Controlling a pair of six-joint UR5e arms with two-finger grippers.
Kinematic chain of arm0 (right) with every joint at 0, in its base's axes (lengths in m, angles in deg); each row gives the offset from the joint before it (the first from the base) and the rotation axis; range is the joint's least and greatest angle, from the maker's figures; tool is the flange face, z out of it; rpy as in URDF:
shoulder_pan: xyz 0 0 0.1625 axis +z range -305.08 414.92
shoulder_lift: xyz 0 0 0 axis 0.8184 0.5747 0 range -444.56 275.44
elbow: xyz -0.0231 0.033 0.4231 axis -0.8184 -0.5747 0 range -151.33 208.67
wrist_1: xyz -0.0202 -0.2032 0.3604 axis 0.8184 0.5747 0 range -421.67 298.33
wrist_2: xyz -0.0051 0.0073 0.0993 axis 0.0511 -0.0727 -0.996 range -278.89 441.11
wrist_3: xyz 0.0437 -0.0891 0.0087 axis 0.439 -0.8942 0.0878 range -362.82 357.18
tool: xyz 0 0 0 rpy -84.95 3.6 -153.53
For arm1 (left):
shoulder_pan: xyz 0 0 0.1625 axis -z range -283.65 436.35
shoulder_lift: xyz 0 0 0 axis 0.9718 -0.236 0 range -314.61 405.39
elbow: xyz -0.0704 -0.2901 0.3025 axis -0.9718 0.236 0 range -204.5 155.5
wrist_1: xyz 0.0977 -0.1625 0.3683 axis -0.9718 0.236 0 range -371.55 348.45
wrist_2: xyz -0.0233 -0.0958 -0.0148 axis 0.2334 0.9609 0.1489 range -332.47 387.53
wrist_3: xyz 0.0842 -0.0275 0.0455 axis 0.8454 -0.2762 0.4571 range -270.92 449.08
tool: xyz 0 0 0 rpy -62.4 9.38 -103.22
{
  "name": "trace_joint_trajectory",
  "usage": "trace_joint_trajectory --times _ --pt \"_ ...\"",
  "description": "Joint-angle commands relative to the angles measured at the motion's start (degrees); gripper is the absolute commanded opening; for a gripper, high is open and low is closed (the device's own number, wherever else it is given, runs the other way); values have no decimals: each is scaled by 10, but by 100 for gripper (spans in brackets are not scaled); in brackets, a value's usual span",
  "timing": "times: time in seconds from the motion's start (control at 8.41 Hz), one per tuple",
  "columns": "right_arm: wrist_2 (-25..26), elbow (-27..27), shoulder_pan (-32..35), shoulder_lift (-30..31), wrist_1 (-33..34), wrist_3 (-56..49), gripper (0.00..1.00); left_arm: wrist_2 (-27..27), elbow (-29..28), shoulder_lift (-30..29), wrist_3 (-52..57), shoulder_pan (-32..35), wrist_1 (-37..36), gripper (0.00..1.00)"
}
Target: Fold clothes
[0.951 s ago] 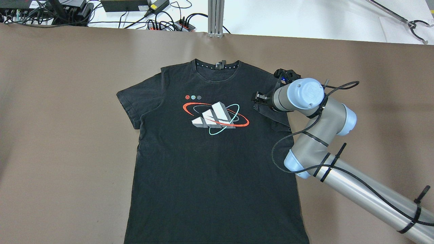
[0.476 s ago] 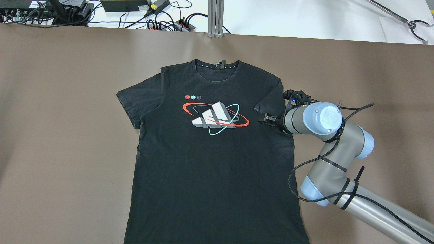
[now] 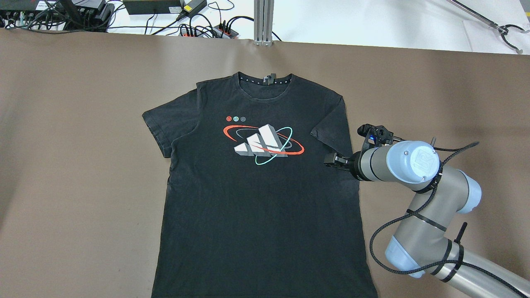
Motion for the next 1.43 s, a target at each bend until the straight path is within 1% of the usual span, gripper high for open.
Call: trace_joint_trajectory --times 0.0,0.12,0.24,0.48,0.59,0.83,0.95,1.31 --pt "0 53 -8 -5 70 2 95 10 -31 -72 -160 -93 -3 91" --pt "2 52 2 -10 71 -7 95 16 -69 -123 -227 -141 -3 84" --pt "2 52 10 -13 71 -8 95 43 -113 -174 -287 -178 -3 78" --pt "0 51 22 -26 72 -12 95 109 -189 -248 -356 -206 -2 63" --pt "2 50 28 -28 71 -15 95 117 -214 -272 -369 -225 -1 55" --pt "2 47 28 -30 71 -40 95 118 -225 -304 -419 -266 0 46" --pt "2 47 29 -30 71 -40 95 118 -225 -310 -424 -276 1 45" --pt "0 48 32 -31 71 -51 95 117 -226 -325 -426 -307 3 45"
